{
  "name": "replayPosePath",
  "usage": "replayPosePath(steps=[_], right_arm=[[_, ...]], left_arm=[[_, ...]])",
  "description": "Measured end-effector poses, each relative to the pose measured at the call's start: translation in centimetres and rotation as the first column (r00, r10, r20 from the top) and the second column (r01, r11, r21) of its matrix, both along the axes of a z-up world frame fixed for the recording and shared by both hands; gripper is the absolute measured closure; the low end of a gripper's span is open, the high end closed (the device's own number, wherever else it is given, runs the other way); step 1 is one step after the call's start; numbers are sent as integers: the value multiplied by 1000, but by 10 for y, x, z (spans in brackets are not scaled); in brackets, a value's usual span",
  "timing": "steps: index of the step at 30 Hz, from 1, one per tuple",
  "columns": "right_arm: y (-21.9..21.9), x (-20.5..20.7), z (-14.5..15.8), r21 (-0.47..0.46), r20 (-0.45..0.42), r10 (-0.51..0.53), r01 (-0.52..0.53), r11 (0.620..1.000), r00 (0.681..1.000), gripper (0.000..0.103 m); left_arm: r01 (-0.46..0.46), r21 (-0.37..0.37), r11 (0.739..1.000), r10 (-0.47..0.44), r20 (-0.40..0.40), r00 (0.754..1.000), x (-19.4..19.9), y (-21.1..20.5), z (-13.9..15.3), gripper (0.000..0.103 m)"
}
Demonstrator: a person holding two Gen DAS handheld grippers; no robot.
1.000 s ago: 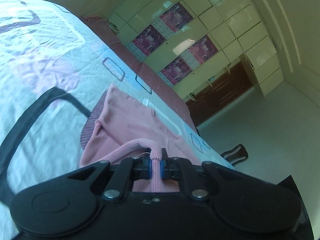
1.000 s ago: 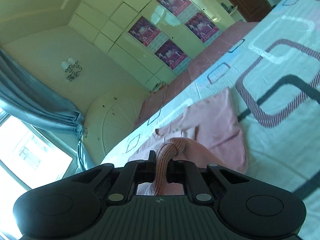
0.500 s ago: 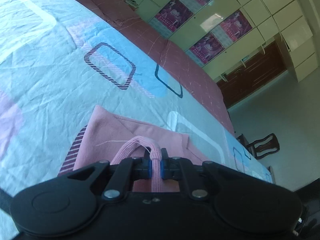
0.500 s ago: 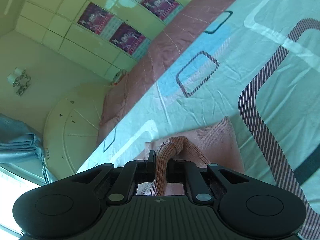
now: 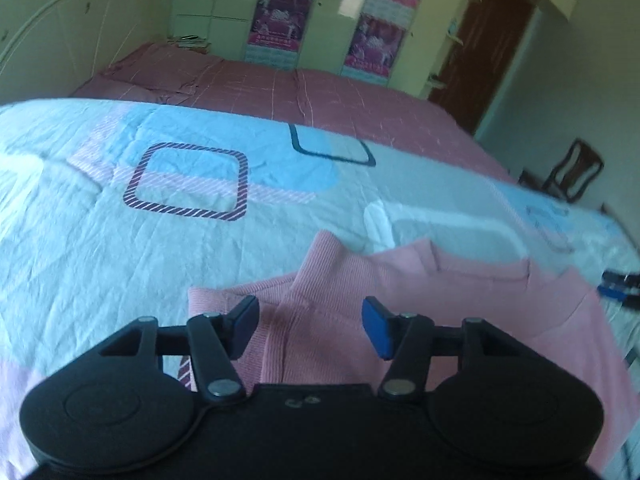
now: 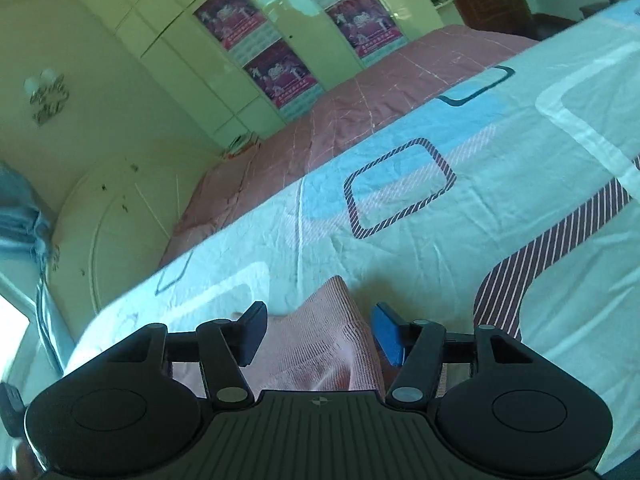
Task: Fold small clothes
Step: 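Lift the hem with both tools and carry it toward the collar, then lay the hem near the collar and open both tools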
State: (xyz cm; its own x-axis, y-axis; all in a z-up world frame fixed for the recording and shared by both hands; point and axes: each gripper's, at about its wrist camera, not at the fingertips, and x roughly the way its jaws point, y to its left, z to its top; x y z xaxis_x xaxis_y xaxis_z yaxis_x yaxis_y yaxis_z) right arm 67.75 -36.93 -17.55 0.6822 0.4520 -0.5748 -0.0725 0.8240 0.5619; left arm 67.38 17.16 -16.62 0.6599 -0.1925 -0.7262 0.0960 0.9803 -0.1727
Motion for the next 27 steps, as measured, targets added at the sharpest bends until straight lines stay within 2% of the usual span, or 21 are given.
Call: replayPosePath(steps=[2,4,5,6,7,9,11,15,19,20,21,22,23,24,25,26,27], right_arm=[[16,7,-4,-108,-6,49,-50,993,999,44],[32,10,-9,-228,-5,105,-104,968,994,45],[38,13,-13,-269,-13,140,-138,953,990,65],[43,12,-15,-308,-13,173,-168,936,985,85],[47,7,-14,-347,22,186,-167,923,982,95],[42,-6,-5,-342,108,158,-112,933,981,95],[34,-12,-3,-311,142,101,-53,949,985,95],[45,1,-18,-359,50,91,-67,931,995,95],[48,3,-16,-368,24,50,-38,929,998,95],[50,-1,-10,-386,35,42,-25,922,999,91],[56,-5,-2,-422,62,22,7,907,998,81],[63,-14,7,-454,114,11,42,890,993,49],[73,-21,14,-446,152,45,28,894,987,35],[86,-24,18,-423,145,109,-38,905,983,36],[106,-26,20,-408,136,184,-115,906,973,44],[124,-28,19,-403,127,246,-176,898,961,69],[146,-28,17,-392,105,308,-245,887,946,80]], left_arm=[[32,99,995,-31,-8,999,4,-13,-7,57],[63,149,987,-63,-8,998,4,-22,-13,68],[70,161,985,-72,7,997,1,-26,-12,88],[50,175,983,-57,35,998,-2,-29,-10,99],[9,156,988,-24,96,995,-11,-28,-5,99],[-85,81,993,69,183,981,-25,-19,4,99],[-124,51,991,112,189,975,-28,-14,2,99],[-155,69,986,147,104,984,-18,-18,-19,99],[-131,111,985,120,98,988,-19,-22,-17,95],[-128,118,985,117,91,989,-20,-21,-13,83],[-128,125,984,116,98,988,-23,-22,-8,67],[-112,130,985,94,132,987,-31,-25,-1,62],[-86,128,988,65,163,984,-38,-33,7,55],[-52,108,993,33,172,985,-43,-43,12,54],[16,78,997,-28,162,986,-45,-62,16,54],[86,71,994,-97,154,983,-48,-81,17,53],[139,67,988,-148,150,978,-50,-100,17,53]])
